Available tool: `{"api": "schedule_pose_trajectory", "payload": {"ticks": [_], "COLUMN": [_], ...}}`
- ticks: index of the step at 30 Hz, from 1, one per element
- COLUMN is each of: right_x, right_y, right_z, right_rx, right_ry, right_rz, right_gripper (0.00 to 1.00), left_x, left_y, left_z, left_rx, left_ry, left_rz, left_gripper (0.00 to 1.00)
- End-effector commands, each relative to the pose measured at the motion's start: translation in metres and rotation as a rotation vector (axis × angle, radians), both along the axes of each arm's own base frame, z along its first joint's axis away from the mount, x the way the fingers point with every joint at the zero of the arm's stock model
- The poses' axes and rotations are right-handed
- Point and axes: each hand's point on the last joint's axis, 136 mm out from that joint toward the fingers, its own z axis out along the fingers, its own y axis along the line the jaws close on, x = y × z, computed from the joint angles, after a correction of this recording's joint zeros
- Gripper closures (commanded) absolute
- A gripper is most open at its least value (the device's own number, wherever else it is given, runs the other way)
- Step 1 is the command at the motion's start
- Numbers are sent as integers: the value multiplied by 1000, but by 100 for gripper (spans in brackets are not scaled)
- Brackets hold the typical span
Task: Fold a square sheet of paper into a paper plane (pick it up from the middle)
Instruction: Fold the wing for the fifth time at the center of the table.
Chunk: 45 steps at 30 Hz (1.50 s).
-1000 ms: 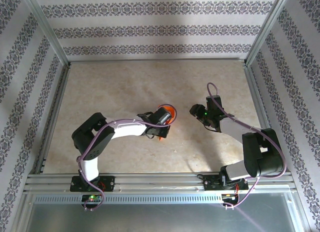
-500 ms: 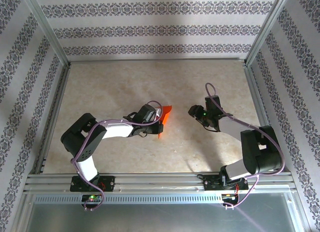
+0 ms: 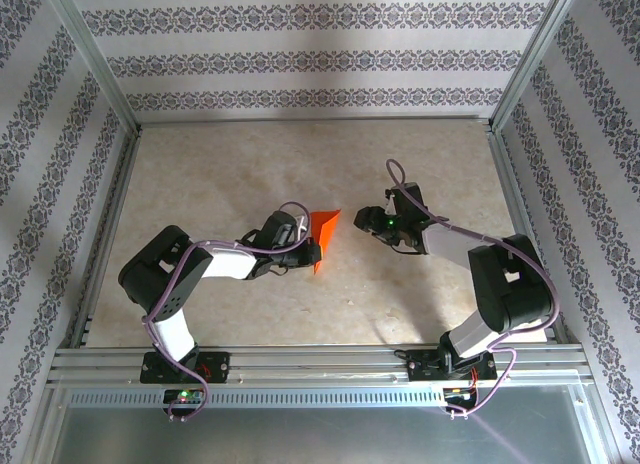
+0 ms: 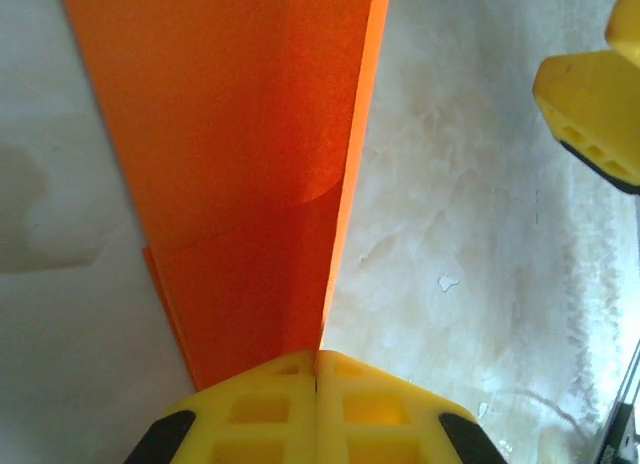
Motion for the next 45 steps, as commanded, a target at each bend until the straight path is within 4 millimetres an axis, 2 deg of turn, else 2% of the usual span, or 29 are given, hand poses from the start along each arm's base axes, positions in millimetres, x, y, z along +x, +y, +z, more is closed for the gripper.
{"api": "schedule_pose_trajectory", "payload": {"ticks": [1, 9, 16, 28, 37, 45], "right_x": [5, 3, 0, -2, -1, 2], "right_y": [12, 19, 33, 76, 115, 132], "right_z": [9, 8, 8, 9, 11, -3], "right_rx": [19, 25, 45, 116, 199, 229], "right_ry": [-40, -36, -31, -26, -27, 5], "right_rz": [57, 79, 132, 296, 445, 488], "right_gripper": [45, 45, 46, 52, 63, 68], "left_x": [11, 14, 16, 19, 18, 17], "left_y": [-3, 3, 13, 23, 29, 34], "left_z": [10, 0, -12, -18, -27, -34], "left_rx": [-90, -135, -163, -192, -195, -209], "left_ry": [-5, 51, 90, 110, 143, 169], "left_rz": [46, 101, 158, 207, 242, 273], "left_gripper": [97, 97, 97, 97, 95, 94]}}
